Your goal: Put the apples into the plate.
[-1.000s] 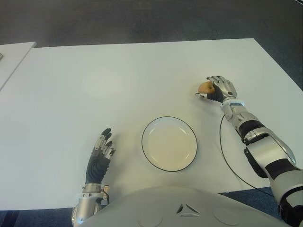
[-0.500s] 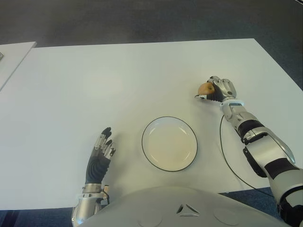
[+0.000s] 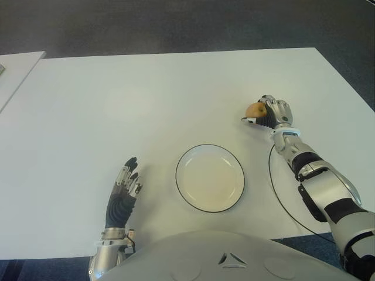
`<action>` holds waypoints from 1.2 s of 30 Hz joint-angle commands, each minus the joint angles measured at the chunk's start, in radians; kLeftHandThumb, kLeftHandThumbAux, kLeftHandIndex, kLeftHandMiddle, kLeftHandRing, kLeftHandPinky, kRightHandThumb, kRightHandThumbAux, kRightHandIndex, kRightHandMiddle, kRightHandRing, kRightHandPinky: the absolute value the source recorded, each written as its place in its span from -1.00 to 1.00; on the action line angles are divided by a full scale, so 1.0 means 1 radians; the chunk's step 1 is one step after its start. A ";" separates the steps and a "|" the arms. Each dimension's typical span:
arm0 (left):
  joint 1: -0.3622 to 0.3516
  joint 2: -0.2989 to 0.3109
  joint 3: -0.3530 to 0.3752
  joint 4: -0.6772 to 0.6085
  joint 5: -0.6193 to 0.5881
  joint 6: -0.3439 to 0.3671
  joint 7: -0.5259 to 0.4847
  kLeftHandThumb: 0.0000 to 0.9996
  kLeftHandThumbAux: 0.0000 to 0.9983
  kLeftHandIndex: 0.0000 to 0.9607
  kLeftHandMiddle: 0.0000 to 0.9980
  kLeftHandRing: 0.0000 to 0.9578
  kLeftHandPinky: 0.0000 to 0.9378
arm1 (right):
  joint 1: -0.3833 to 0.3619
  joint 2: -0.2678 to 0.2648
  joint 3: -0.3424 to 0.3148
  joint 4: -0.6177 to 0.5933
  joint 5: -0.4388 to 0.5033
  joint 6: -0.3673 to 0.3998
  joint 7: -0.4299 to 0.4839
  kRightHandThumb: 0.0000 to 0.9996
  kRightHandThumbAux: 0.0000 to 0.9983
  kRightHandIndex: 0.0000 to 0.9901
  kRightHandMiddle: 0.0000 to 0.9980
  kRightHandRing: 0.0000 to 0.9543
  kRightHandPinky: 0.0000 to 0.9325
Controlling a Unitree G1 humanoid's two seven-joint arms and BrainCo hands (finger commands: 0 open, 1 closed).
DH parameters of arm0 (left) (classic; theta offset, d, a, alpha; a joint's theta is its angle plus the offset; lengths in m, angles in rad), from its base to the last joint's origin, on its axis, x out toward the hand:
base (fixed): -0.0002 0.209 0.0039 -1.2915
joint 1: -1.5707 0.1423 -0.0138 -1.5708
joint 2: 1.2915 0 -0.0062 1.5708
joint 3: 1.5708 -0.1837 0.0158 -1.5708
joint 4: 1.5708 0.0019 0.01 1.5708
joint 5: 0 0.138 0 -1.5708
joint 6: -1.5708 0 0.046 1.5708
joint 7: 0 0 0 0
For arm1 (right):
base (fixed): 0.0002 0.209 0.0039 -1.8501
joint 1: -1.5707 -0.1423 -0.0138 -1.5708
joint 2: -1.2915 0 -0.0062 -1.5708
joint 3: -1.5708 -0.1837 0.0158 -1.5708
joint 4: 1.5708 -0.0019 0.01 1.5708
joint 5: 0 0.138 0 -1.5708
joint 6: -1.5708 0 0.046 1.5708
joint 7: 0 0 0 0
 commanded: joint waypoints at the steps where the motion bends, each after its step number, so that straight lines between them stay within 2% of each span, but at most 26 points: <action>1: 0.002 -0.007 -0.004 0.013 -0.013 -0.008 -0.006 -0.90 0.04 -1.00 -1.00 -1.00 -1.00 | 0.038 0.010 0.001 0.011 0.006 -0.042 0.007 0.47 0.42 -0.11 0.70 0.73 0.75; 29: -0.004 -0.018 -0.015 -0.001 -0.006 0.014 -0.003 -0.95 0.03 -1.00 -1.00 -1.00 -1.00 | 0.035 -0.004 -0.031 -0.003 0.018 -0.093 -0.005 0.48 0.41 -0.11 0.68 0.72 0.67; 36: -0.007 -0.018 -0.014 -0.002 -0.003 0.015 -0.003 -0.95 0.03 -1.00 -1.00 -1.00 -1.00 | -0.008 -0.038 -0.050 -0.073 0.023 -0.131 0.004 0.48 0.41 -0.11 0.68 0.72 0.62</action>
